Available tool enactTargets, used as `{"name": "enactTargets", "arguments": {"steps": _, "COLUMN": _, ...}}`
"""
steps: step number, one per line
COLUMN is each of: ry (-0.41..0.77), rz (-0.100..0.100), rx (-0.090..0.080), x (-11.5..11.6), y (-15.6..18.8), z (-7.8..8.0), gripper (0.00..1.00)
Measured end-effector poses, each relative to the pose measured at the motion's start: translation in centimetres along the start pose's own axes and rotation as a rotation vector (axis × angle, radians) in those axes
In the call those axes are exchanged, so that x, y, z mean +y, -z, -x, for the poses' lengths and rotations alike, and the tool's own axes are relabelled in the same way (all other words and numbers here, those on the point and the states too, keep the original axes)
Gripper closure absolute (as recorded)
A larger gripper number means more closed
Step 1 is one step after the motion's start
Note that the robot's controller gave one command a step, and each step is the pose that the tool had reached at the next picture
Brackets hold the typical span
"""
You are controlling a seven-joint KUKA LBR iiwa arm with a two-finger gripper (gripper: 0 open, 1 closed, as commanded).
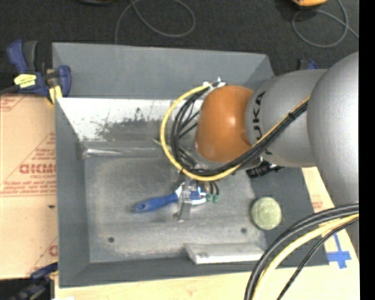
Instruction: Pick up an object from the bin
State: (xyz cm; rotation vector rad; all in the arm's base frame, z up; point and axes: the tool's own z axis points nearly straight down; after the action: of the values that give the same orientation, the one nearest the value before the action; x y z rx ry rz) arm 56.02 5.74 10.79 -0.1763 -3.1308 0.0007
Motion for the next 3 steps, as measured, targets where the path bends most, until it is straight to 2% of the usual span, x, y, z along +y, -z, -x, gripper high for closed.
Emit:
{"name": "enactTargets", "arguments": {"steps": 1, "ry": -0.009, "rz": 0.002, "rx": -0.013, "x": 0.1, "y": 4.9, "z": 0.5, "gripper": 0.0}}
{"name": "enactTargets", "arguments": {"steps": 2, "ry": -0.155, "rz": 0.004, "rx": -0.013, "x": -0.8, "y": -2.8, "z": 0.6, "gripper": 0.0}}
{"name": "enactTargets", "arguments": {"steps": 3, "ry": 0.034, "rz": 0.001, "rx": -0.01, "x": -1.8, "y": -3.7, "z": 3.2, "gripper": 1.0}}
